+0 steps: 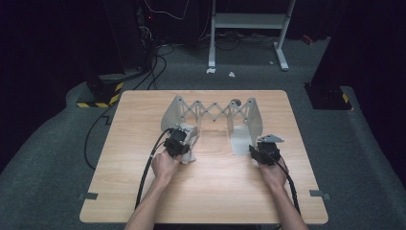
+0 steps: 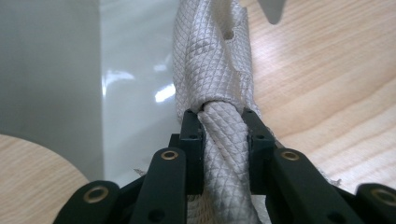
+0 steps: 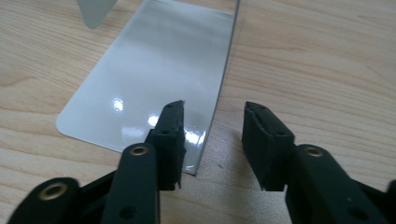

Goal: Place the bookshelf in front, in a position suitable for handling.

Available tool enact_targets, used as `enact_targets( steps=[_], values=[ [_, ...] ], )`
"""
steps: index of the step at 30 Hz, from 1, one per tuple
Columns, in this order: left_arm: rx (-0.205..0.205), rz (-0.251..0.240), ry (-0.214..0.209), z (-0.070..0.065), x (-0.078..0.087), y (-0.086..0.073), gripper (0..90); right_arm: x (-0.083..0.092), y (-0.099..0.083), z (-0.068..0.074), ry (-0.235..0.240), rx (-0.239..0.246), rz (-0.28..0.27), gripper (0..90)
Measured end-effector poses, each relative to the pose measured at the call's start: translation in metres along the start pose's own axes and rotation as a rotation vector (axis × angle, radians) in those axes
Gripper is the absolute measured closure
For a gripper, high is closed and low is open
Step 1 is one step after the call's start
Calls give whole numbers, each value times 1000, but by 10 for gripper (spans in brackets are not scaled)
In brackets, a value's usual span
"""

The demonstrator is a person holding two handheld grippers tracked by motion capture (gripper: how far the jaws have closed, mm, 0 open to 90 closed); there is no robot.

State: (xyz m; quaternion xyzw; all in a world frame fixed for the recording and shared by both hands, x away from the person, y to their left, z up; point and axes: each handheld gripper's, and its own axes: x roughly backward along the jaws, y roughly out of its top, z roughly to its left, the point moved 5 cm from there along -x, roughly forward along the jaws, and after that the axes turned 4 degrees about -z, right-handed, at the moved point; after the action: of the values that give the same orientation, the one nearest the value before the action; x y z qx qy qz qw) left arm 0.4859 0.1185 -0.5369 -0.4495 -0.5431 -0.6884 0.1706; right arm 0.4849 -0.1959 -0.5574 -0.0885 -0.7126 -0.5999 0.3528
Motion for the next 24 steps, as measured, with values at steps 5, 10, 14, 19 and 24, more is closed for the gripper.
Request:
enact_targets(
  steps=[5,10,14,19,24],
  values=[
    [-15,-8,-53,-13,7,2,742,-1,0,-2,35,-21,6,543],
    [-40,-29,-70,-27,15,7,741,-1,0,0,46,-8,9,491],
    [-93,-15,-53,-37,17,14,742,-1,-1,1,53,4,14,445],
    [-84,-27,-81,-41,18,23,743,-1,-1,1,54,5,15,438],
    [-74,-37,-96,-46,16,29,742,-1,-1,2,57,8,15,427]
  ],
)
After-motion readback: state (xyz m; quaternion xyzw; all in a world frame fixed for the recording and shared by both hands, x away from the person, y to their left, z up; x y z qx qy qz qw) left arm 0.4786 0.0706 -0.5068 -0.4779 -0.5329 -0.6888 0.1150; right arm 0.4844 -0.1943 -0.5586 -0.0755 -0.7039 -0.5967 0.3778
